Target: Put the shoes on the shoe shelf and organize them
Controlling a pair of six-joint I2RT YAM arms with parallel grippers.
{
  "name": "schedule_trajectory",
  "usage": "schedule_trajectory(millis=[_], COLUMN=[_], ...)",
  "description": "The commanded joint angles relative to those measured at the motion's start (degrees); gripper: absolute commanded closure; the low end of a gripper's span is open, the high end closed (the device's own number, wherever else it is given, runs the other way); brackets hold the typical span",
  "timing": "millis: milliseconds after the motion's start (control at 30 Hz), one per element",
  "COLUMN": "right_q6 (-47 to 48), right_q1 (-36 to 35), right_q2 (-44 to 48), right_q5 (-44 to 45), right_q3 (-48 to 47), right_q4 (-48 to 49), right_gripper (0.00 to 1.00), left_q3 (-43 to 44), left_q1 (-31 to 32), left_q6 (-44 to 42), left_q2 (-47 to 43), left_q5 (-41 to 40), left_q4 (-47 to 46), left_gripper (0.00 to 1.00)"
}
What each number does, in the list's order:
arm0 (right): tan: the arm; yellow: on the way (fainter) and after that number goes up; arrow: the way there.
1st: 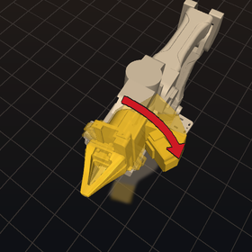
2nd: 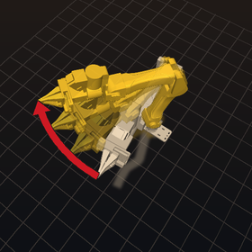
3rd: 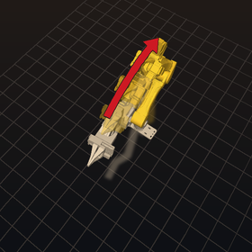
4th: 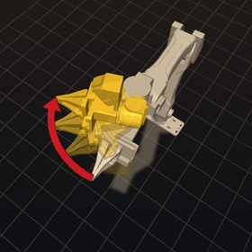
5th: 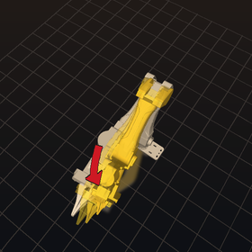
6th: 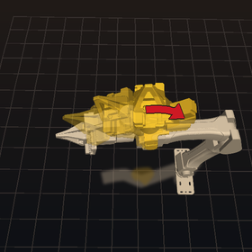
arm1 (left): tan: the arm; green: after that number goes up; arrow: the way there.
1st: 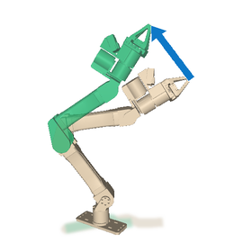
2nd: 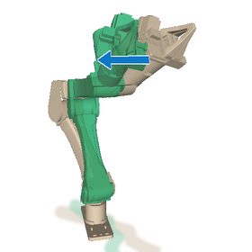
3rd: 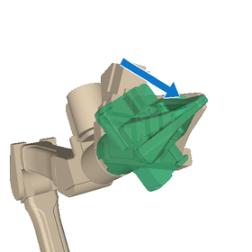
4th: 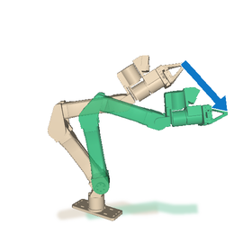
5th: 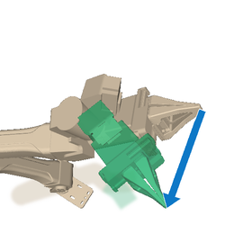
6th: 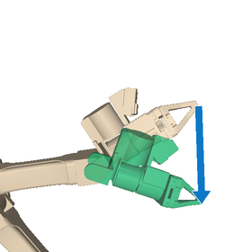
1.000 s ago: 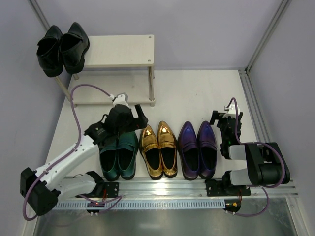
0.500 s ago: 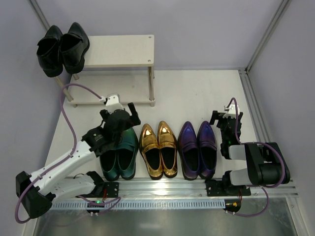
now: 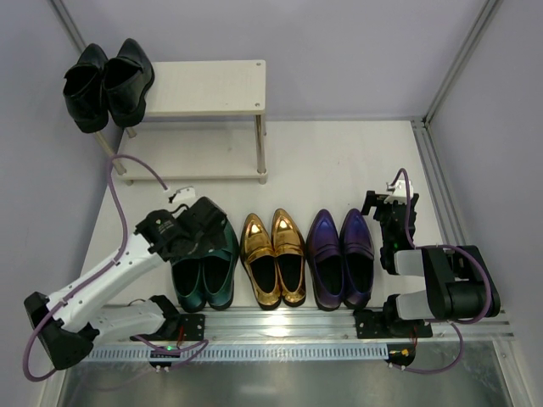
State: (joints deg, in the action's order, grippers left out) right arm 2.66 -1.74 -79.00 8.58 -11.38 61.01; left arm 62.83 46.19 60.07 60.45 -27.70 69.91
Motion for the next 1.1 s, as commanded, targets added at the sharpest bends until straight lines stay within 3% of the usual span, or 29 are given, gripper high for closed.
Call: schedule_trajectory(millis=[0, 267, 467, 567, 600, 700, 833, 867, 1067], right_q6=[-0.81, -0.9, -0.81, -0.81, -0.81, -0.72, -0.81, -0.81, -0.81], right_q1=[0.16, 0.16, 0.16, 0.16, 0.16, 0.07, 0.16, 0.16, 0.07], right_q2=[0.69, 0.78, 0.78, 0.69, 0.78, 0.69, 0.78, 0.69, 0.78], right_q5=[-0.49, -0.58, -0.58, -0.49, -0.49, -0.49, -0.49, -0.58, -0.58], right_q3=[-0.49, -0.49, -0.4, -0.4, -0.49, -0.49, -0.49, -0.4, -0.49], right_q4=[2.88, 2.8, 2.79, 2.79, 2.88, 2.88, 2.88, 2.88, 2.88], right_gripper=[0.03, 0.03, 0.03, 0.03, 0.03, 0.03, 0.03, 0.03, 0.03], left_q3=[-3.83, -12.9, -16.85, -20.46, -21.25, -22.57, -22.4, -22.4, -18.19], left_q1=[0.82, 6.35, 8.12, 8.12, 8.12, 8.21, 8.12, 8.12, 8.47], left_q6=[9.26, 13.67, 12.61, 11.21, 10.6, 10.5, 9.1, 8.84, 7.25], left_q2=[-3.31, -4.03, 0.64, 0.73, 0.55, 0.11, -0.33, -0.33, -0.68], left_q5=[5.45, 13.37, 11.71, 14.07, 14.69, 14.87, 14.69, 14.78, 12.6], left_q4=[14.64, 14.04, 9.65, 5.0, 4.1, 3.39, 2.86, 2.78, 5.66], left_gripper=[0.02, 0.06, 0.07, 0.23, 0.41, 0.63, 0.83, 0.97, 1.0])
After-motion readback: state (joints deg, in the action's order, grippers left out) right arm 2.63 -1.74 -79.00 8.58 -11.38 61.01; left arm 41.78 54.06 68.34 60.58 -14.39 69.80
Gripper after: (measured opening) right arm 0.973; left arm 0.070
